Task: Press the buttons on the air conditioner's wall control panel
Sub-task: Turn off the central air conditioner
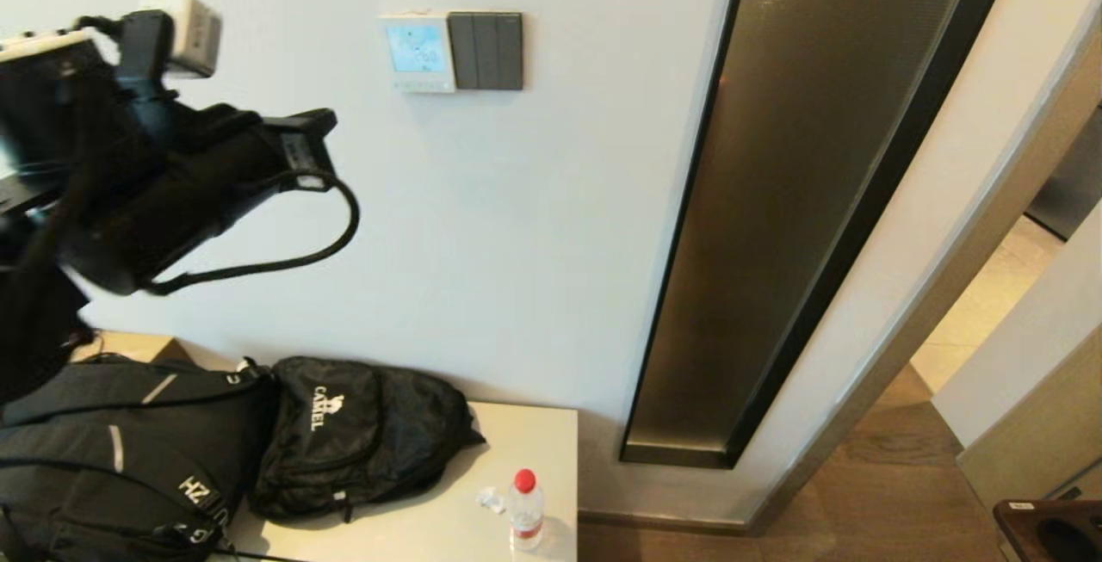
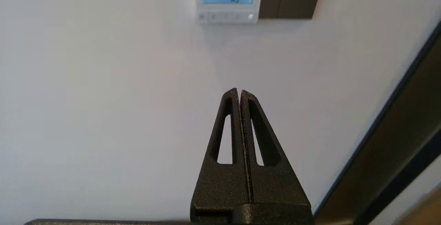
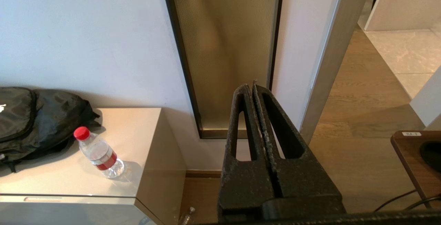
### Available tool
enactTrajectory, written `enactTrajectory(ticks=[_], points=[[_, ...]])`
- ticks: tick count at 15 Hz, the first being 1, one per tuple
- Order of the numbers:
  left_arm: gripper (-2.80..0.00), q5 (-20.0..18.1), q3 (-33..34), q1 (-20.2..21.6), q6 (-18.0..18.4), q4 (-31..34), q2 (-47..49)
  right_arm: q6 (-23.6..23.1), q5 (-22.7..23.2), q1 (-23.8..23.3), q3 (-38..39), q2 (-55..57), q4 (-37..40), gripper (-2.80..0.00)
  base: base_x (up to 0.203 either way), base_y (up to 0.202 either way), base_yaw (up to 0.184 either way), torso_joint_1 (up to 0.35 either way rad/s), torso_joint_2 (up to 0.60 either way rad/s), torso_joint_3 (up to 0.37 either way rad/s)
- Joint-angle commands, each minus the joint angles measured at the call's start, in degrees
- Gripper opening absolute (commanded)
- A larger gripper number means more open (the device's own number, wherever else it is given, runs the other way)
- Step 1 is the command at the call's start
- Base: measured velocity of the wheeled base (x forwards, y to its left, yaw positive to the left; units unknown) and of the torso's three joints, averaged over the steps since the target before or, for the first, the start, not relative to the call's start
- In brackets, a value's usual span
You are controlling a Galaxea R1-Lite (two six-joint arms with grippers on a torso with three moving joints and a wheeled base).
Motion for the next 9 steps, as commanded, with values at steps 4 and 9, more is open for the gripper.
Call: enactTrajectory(ticks=[4, 9], points=[[-2.80, -1.7, 24.8, 8.3, 1.6, 3.2, -37.3, 0.0, 0.0, 0.0, 0.0, -0.1, 0.0, -2.80, 0.000, 0.000, 0.000, 0.000, 0.00, 0.000], [-2.80, -2.6, 30.1, 12.4, 2.4, 28.1, -65.7, 0.0, 0.0, 0.0, 0.0, 0.0, 0.0, -2.80, 0.000, 0.000, 0.000, 0.000, 0.00, 0.000]])
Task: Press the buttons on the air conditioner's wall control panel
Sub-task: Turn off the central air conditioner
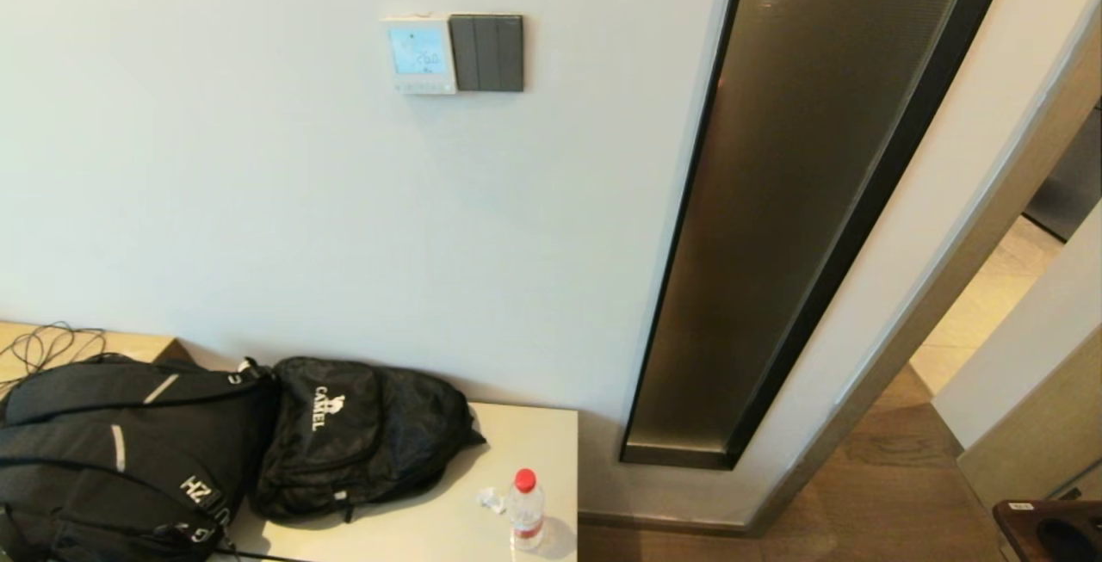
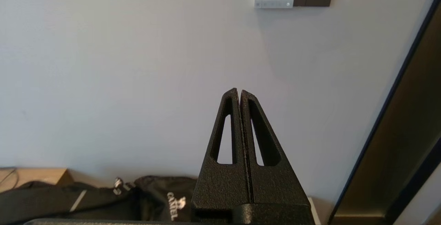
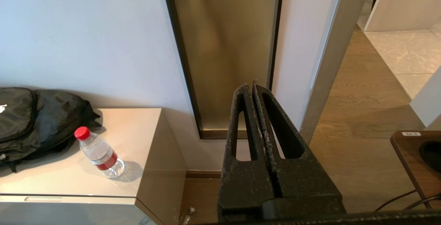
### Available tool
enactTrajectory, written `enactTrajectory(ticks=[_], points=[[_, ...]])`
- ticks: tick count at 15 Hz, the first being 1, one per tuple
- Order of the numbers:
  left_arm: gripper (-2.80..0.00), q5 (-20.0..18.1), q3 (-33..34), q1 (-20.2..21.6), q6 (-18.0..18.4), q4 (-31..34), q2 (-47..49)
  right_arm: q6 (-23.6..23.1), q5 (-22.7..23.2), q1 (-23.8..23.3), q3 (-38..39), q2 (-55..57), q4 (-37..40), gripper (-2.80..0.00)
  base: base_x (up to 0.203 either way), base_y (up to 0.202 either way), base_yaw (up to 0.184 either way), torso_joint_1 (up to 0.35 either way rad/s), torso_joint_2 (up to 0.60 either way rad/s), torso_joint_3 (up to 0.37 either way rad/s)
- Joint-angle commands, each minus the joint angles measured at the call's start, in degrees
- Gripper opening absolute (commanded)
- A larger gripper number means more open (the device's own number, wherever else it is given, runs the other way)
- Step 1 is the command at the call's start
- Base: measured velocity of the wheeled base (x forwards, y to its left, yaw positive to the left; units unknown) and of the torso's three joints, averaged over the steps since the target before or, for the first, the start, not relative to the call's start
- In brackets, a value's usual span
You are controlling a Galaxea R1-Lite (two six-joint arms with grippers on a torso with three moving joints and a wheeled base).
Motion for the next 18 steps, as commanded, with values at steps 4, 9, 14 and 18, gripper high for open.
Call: enactTrajectory(ticks=[4, 9, 14, 18], points=[[-2.80, 2.6, 5.1, 1.9, 0.0, 19.4, -18.7, 0.0, 0.0, 0.0, 0.0, 0.0, 0.0, -2.80, 0.000, 0.000, 0.000, 0.000, 0.00, 0.000], [-2.80, 7.4, 10.0, 1.9, 0.1, 14.6, -18.6, 0.0, 0.0, -0.1, 0.0, 0.0, 0.0, -2.80, 0.000, 0.000, 0.000, 0.000, 0.00, 0.000], [-2.80, 12.2, 9.8, 2.7, 0.1, 16.2, -18.7, 0.0, 0.0, -0.1, 0.0, 0.0, 0.0, -2.80, 0.000, 0.000, 0.000, 0.000, 0.00, 0.000], [-2.80, 7.8, 8.0, 8.2, 0.1, 25.6, -22.2, 0.0, 0.0, 0.0, 0.0, 0.0, 0.0, -2.80, 0.000, 0.000, 0.000, 0.000, 0.00, 0.000]])
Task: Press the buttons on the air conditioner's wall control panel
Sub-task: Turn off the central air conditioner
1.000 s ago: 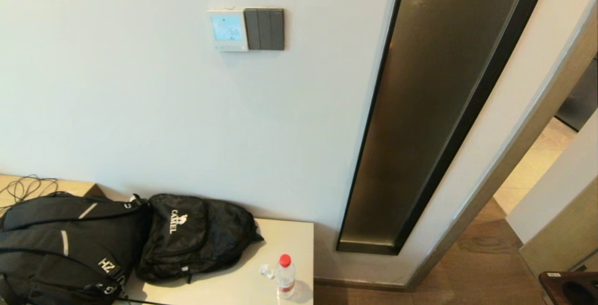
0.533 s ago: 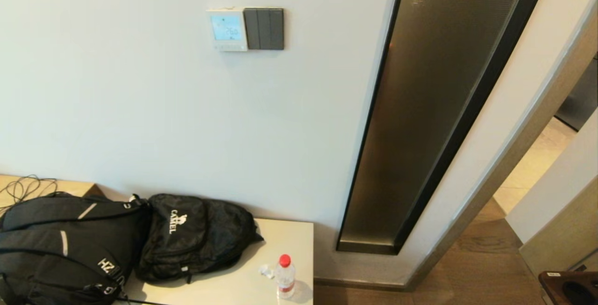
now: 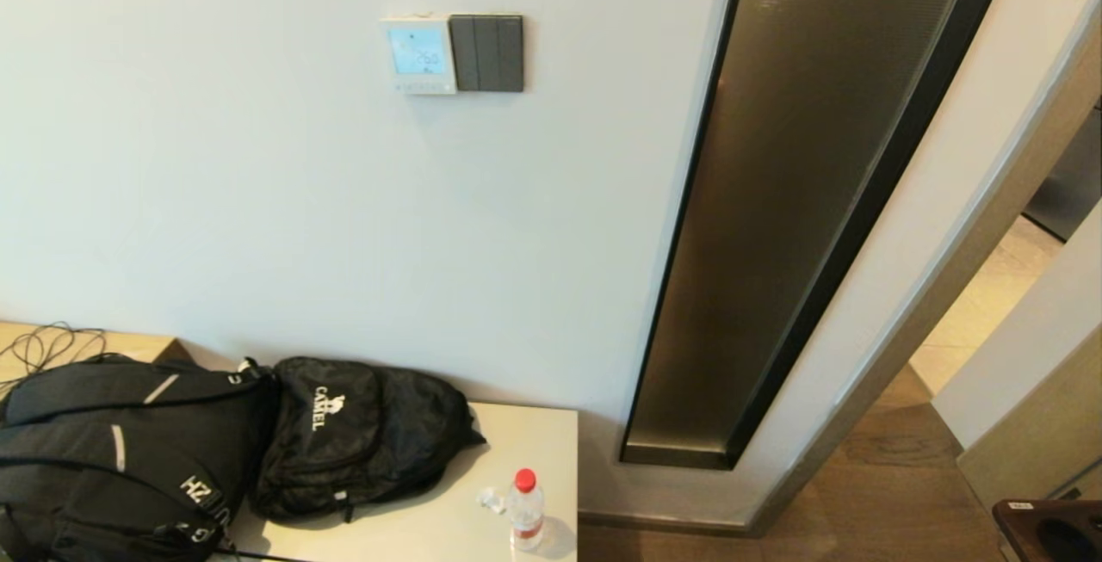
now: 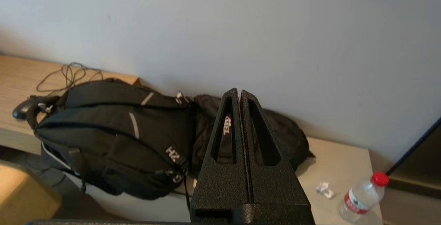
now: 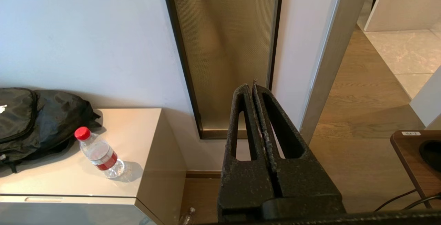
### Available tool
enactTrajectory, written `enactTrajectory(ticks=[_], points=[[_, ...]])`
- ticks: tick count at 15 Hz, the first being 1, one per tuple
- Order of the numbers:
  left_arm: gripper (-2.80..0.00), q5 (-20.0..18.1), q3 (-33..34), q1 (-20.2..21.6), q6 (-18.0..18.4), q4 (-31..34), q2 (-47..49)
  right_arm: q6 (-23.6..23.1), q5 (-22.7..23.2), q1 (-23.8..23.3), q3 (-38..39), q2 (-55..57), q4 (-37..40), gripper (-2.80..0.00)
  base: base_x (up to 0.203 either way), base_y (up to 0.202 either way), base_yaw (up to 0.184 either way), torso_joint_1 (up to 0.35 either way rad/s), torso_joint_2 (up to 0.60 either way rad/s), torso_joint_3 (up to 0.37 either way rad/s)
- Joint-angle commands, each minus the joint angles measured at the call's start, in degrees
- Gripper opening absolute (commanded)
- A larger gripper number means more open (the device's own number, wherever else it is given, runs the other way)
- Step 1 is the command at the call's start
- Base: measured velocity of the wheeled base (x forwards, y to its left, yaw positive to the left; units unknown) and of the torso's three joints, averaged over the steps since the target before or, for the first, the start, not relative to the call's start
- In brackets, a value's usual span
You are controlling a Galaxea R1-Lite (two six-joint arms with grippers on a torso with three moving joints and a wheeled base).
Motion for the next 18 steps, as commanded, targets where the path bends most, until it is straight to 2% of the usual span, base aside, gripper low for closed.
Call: enactTrajectory(ticks=[1, 4, 9, 18], points=[[-2.80, -1.1, 1.3, 1.0, 0.0, 0.9, -1.2, 0.0, 0.0, 0.0, 0.0, 0.1, 0.0, -2.80, 0.000, 0.000, 0.000, 0.000, 0.00, 0.000], [-2.80, -5.4, 6.6, 1.0, -0.6, 0.7, -1.7, 0.0, 0.0, 0.0, 0.0, 0.1, 0.0, -2.80, 0.000, 0.000, 0.000, 0.000, 0.00, 0.000], [-2.80, -6.0, 10.6, 0.9, -0.9, 0.4, -3.3, 0.0, 0.0, 0.0, 0.0, 0.0, 0.0, -2.80, 0.000, 0.000, 0.000, 0.000, 0.00, 0.000], [-2.80, -7.9, 11.7, 0.4, -0.7, 4.2, -12.8, 0.0, 0.0, 0.0, 0.0, 0.0, 0.0, -2.80, 0.000, 0.000, 0.000, 0.000, 0.00, 0.000]])
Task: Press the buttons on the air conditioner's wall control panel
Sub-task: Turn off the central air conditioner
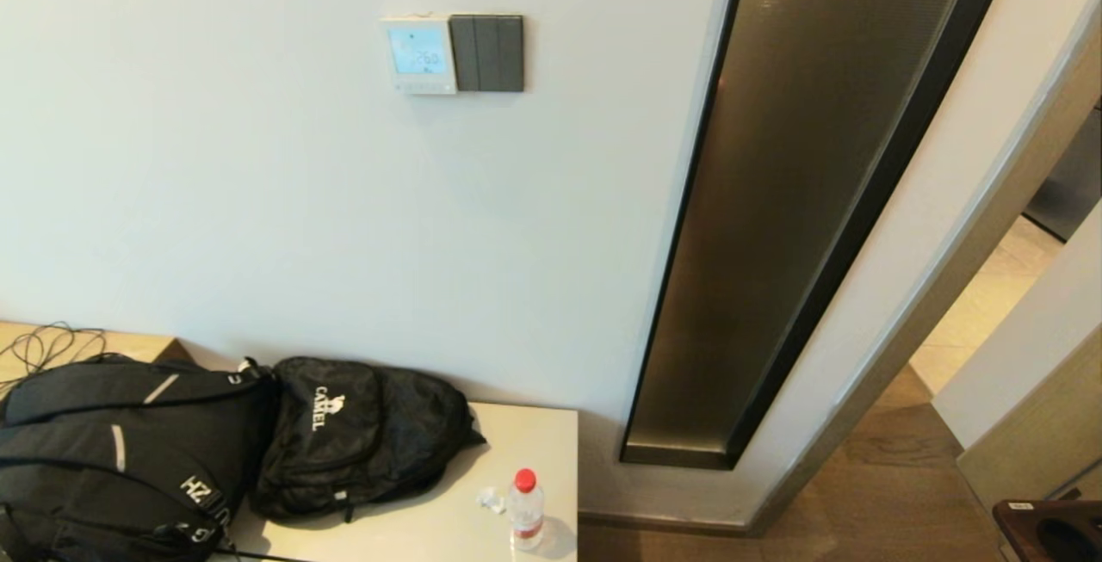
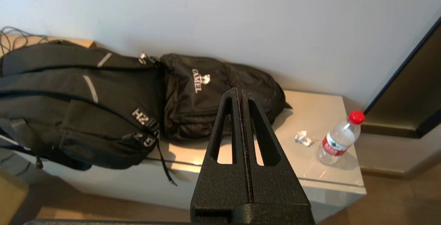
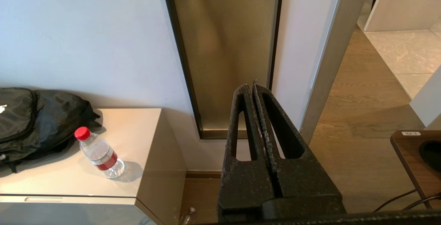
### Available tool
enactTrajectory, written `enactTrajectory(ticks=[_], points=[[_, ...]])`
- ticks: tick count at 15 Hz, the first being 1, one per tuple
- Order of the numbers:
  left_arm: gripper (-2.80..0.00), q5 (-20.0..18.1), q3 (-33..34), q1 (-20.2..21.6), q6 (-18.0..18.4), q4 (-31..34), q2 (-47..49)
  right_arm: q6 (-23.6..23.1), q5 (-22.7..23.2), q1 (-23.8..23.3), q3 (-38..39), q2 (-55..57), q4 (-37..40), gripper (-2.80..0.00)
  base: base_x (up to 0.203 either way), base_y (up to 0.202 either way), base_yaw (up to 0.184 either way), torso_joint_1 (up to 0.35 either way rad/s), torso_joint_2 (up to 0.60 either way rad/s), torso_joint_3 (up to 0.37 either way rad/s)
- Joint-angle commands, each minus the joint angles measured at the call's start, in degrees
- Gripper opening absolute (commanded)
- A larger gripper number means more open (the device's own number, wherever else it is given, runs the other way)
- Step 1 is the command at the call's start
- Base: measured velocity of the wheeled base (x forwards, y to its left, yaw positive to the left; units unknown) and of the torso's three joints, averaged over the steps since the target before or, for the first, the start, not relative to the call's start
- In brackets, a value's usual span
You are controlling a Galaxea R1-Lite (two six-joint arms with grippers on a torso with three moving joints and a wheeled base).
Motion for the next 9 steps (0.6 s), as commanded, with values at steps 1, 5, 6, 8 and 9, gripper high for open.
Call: enactTrajectory(ticks=[1, 5, 6, 8, 9], points=[[-2.80, 0.0, 0.3, 0.0, 0.1, -0.4, -2.8, 0.0, 0.0, 0.0, 0.0, 0.0, 0.0, -2.80, 0.000, 0.000, 0.000, 0.000, 0.00, 0.000], [-2.80, -0.1, 1.5, 0.0, 0.2, -1.0, -2.7, 0.0, 0.0, 0.0, 0.0, 0.0, 0.0, -2.80, 0.000, 0.000, 0.000, 0.000, 0.00, 0.000], [-2.80, 0.0, 2.1, 0.0, 0.0, -3.2, -2.7, 0.0, 0.0, 0.1, 0.0, 0.0, 0.0, -2.80, 0.000, 0.000, 0.000, 0.000, 0.00, 0.000], [-2.80, 0.0, 2.3, 0.0, 0.0, -3.8, -2.7, 0.0, 0.0, 0.0, 0.0, 0.0, 0.0, -2.80, 0.000, 0.000, 0.000, 0.000, 0.00, 0.000], [-2.80, 0.0, 2.3, 0.0, 0.0, -3.8, -2.7, 0.0, 0.0, 0.0, 0.0, 0.0, 0.0, -2.80, 0.000, 0.000, 0.000, 0.000, 0.00, 0.000]])
